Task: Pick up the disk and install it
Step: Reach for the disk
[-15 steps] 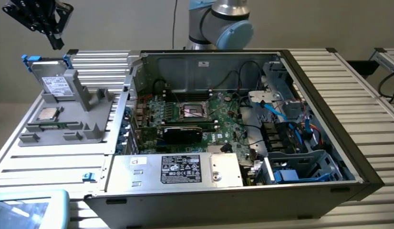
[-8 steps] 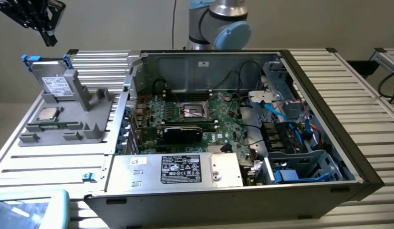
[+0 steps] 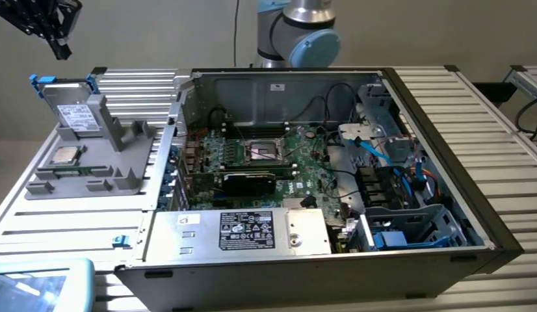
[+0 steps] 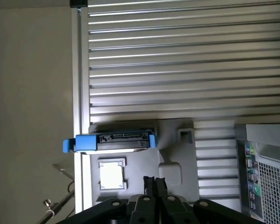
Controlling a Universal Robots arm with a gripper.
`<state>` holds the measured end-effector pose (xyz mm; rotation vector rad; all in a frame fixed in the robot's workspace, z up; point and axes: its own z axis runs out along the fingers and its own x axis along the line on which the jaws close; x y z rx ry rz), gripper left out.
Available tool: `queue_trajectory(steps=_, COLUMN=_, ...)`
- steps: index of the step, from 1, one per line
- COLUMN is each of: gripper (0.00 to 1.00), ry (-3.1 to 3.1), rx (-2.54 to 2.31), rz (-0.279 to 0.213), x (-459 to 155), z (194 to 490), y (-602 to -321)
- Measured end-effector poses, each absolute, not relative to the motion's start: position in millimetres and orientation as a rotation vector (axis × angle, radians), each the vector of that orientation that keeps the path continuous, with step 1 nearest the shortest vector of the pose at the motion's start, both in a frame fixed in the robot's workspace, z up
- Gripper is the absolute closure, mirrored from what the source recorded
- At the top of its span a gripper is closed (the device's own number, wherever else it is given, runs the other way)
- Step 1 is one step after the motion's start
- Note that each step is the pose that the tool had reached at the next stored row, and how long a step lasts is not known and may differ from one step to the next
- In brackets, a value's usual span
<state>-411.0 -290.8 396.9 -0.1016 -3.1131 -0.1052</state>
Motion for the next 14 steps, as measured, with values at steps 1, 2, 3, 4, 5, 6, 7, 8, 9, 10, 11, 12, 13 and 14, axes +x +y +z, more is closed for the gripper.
queue_trajectory(steps=1, gripper=0.89, ry=-3.113, rx=-0.100, rz=-0.105, x=-413, z=397, y=-289)
queue_trajectory(steps=2, gripper=0.89, ry=-3.113, rx=-0.099, rz=-0.105, x=-415, z=397, y=-287)
queue_trajectory(steps=3, gripper=0.89, ry=-3.113, rx=-0.098, rz=-0.105, x=-417, z=397, y=-286)
queue_trajectory(steps=4, gripper=0.89, ry=-3.113, rx=-0.097, rz=-0.105, x=-419, z=397, y=-284)
queue_trajectory(steps=5, gripper=0.89, ry=-3.113, rx=-0.096, rz=-0.105, x=-421, z=396, y=-282)
queue_trajectory(steps=6, gripper=0.89, ry=-3.113, rx=-0.095, rz=-0.105, x=-424, z=396, y=-280)
queue_trajectory(steps=7, gripper=0.89, ry=-3.113, rx=-0.094, rz=-0.105, x=-426, z=396, y=-279)
queue_trajectory(steps=8, gripper=0.89, ry=-3.113, rx=-0.092, rz=-0.105, x=-427, z=396, y=-277)
queue_trajectory(steps=9, gripper=0.89, ry=-3.113, rx=-0.091, rz=-0.105, x=-429, z=396, y=-276)
queue_trajectory(steps=10, gripper=0.89, ry=-3.113, rx=-0.089, rz=-0.105, x=-432, z=396, y=-275)
queue_trajectory(steps=11, gripper=0.89, ry=-3.113, rx=-0.087, rz=-0.105, x=-434, z=396, y=-273)
queue_trajectory(steps=12, gripper=0.89, ry=-3.113, rx=-0.086, rz=-0.105, x=-436, z=396, y=-272)
queue_trajectory(steps=13, gripper=0.89, ry=-3.113, rx=-0.084, rz=-0.105, x=-438, z=396, y=-271)
queue_trajectory(steps=14, gripper=0.89, ry=-3.113, rx=-0.082, rz=-0.105, x=-440, z=395, y=-270)
